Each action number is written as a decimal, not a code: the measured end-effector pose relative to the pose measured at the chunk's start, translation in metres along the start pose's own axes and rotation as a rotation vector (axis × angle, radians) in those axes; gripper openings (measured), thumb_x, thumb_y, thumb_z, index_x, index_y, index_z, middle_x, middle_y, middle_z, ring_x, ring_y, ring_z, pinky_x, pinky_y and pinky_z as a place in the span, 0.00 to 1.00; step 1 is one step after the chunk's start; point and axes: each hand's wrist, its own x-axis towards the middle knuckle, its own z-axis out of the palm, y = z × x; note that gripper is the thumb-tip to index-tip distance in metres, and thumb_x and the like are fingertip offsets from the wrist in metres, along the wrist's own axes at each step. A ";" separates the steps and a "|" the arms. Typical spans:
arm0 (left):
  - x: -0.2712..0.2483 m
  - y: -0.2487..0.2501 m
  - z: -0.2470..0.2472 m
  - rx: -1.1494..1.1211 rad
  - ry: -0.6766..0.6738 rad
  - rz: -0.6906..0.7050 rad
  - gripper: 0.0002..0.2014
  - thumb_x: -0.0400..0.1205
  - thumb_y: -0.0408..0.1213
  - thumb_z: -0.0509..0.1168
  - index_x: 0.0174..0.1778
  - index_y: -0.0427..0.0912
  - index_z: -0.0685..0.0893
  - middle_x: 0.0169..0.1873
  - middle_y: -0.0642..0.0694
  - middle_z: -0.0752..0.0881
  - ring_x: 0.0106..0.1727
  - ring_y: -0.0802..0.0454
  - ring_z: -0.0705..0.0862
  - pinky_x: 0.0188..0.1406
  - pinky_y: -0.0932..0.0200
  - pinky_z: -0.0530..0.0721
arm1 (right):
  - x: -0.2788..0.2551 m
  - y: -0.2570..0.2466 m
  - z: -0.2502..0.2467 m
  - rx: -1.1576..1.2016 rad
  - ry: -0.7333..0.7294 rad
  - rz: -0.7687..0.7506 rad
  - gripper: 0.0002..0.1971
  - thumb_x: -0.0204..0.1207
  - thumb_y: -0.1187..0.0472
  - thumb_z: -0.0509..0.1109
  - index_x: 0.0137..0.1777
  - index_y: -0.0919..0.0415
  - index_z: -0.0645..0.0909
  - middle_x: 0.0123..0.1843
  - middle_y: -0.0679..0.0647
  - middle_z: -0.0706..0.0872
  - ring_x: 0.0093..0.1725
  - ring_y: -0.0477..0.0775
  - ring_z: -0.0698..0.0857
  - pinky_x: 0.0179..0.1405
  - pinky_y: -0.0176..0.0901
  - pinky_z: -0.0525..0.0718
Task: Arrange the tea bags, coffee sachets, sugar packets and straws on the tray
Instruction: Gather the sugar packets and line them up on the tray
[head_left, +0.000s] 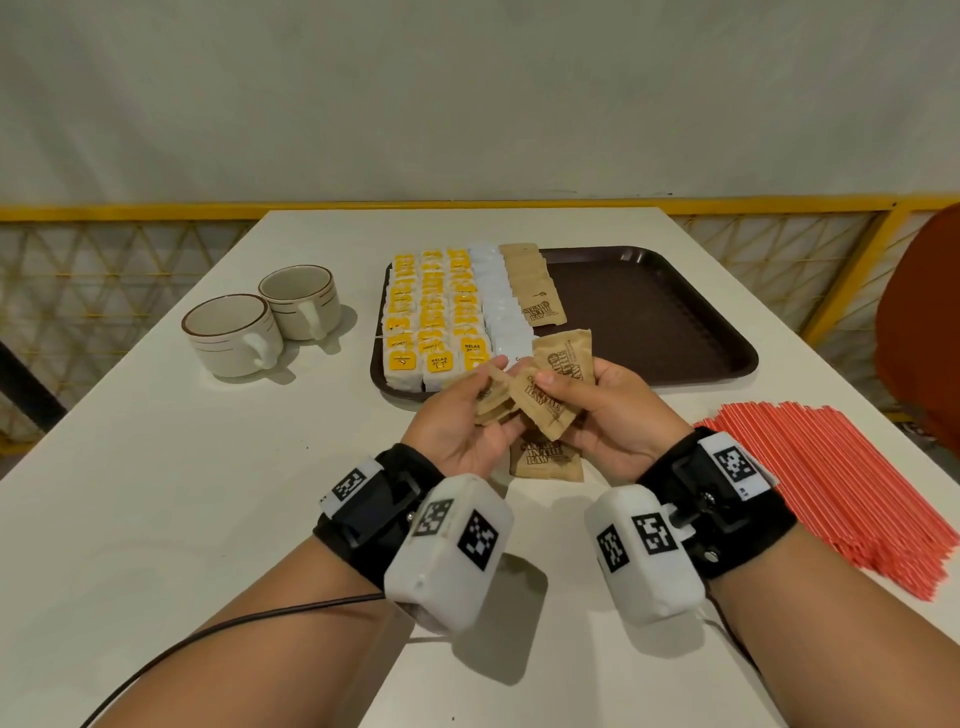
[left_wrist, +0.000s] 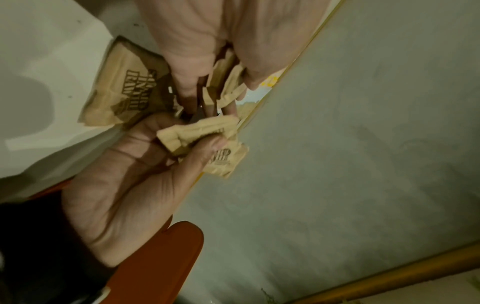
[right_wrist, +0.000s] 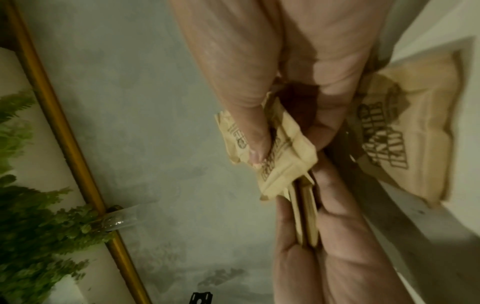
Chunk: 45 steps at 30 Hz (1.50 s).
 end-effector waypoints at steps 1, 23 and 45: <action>0.001 0.003 -0.003 0.001 0.017 -0.004 0.14 0.88 0.36 0.54 0.66 0.35 0.75 0.60 0.31 0.83 0.54 0.38 0.86 0.51 0.40 0.86 | 0.000 -0.002 -0.002 -0.014 0.004 -0.003 0.16 0.73 0.68 0.71 0.61 0.70 0.80 0.55 0.66 0.88 0.51 0.60 0.88 0.53 0.55 0.87; -0.016 0.019 0.002 -0.083 -0.101 -0.112 0.27 0.75 0.23 0.61 0.73 0.31 0.72 0.63 0.25 0.81 0.53 0.30 0.87 0.44 0.45 0.90 | 0.002 -0.019 -0.010 -0.077 0.162 -0.119 0.11 0.85 0.61 0.59 0.61 0.60 0.81 0.51 0.56 0.89 0.46 0.50 0.85 0.38 0.38 0.76; -0.011 0.015 0.001 -0.033 -0.124 -0.083 0.29 0.78 0.58 0.62 0.64 0.37 0.78 0.58 0.31 0.84 0.57 0.36 0.85 0.56 0.42 0.83 | -0.007 -0.027 0.024 -0.581 0.055 -0.224 0.08 0.71 0.72 0.74 0.40 0.61 0.80 0.35 0.56 0.84 0.32 0.48 0.83 0.29 0.37 0.82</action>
